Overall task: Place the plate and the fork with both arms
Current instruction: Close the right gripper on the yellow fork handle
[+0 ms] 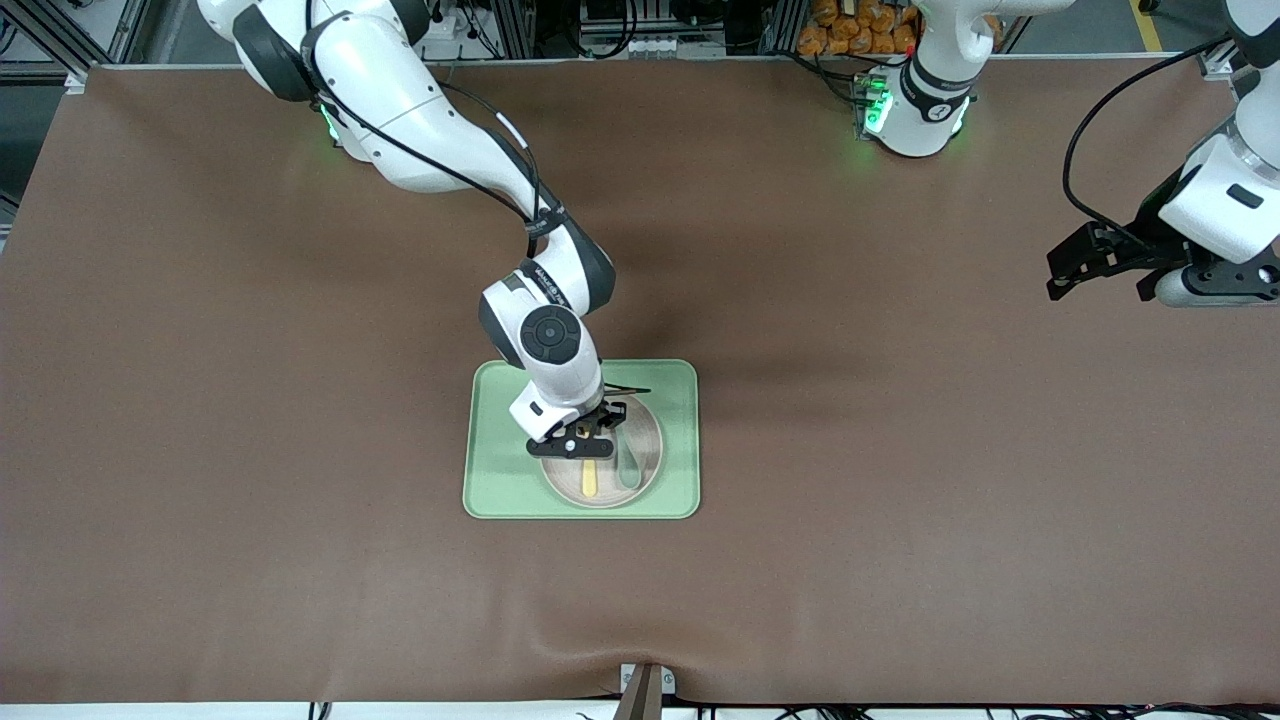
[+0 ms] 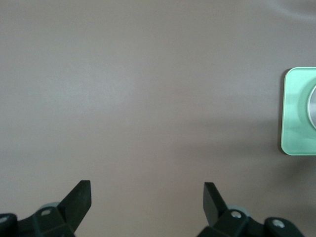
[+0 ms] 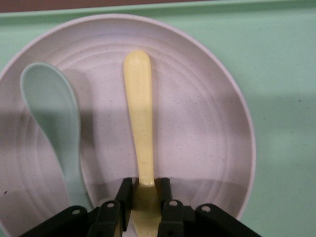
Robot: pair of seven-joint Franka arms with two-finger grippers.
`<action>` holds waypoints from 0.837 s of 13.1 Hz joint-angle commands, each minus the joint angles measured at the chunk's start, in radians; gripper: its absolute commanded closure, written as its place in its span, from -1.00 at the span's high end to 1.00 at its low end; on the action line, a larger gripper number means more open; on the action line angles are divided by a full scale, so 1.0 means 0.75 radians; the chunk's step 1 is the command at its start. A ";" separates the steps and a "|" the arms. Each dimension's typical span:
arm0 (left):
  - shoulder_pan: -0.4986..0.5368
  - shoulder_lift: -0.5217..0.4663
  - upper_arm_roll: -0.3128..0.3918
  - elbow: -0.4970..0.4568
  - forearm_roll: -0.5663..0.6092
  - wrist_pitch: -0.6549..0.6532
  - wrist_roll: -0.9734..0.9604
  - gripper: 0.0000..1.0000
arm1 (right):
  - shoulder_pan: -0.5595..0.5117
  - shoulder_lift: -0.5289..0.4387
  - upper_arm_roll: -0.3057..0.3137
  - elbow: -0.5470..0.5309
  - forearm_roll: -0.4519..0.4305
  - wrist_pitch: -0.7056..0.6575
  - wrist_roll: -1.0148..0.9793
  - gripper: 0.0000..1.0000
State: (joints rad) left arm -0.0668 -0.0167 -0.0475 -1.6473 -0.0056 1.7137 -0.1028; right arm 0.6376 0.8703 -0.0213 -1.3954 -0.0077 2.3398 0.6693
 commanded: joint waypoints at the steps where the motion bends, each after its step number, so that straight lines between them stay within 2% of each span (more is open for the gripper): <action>1: -0.005 0.012 0.000 0.030 0.005 -0.023 0.010 1.00 | 0.009 0.012 -0.008 0.038 -0.020 -0.021 0.030 -1.00; 7: -0.007 0.014 0.000 0.030 0.005 -0.023 0.012 1.00 | -0.032 -0.066 -0.004 0.046 -0.010 -0.119 0.026 -1.00; 11: -0.007 0.014 0.000 0.028 0.005 -0.023 0.014 1.00 | -0.116 -0.134 -0.002 0.044 -0.010 -0.172 0.022 -1.00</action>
State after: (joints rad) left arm -0.0687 -0.0166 -0.0476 -1.6473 -0.0056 1.7137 -0.1028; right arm 0.5908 0.8099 -0.0373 -1.3485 -0.0076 2.2447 0.6749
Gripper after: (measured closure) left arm 0.000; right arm 0.727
